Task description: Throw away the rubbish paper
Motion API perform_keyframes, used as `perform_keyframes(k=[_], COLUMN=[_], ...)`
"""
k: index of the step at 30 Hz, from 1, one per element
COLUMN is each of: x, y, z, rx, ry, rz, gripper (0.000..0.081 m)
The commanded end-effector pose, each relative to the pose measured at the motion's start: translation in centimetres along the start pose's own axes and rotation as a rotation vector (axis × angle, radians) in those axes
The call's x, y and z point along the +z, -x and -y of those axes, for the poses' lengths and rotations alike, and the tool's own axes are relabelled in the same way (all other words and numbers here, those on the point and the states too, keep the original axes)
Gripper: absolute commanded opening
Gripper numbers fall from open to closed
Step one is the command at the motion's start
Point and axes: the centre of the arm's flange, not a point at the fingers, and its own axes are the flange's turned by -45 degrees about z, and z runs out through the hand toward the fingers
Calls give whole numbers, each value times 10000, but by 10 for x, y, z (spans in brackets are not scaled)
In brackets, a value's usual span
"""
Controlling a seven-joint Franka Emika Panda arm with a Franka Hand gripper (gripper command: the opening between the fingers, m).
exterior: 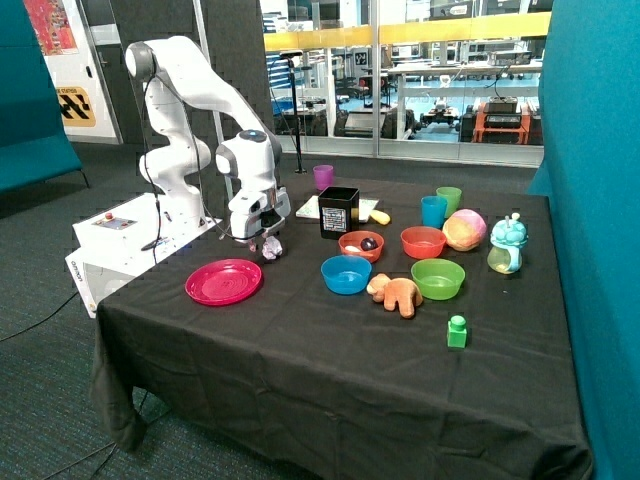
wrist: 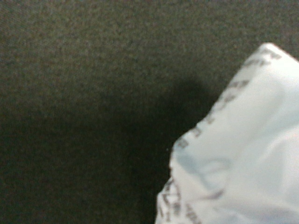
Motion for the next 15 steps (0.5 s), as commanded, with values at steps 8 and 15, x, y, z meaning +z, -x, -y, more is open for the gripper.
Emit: perform_keyframes(k=[8, 15], x=[13, 16], y=[-5, -10], z=[10, 11], rx=[-286, -337], ry=[-7, -7], rz=[-8, -8], gripper=[784, 779])
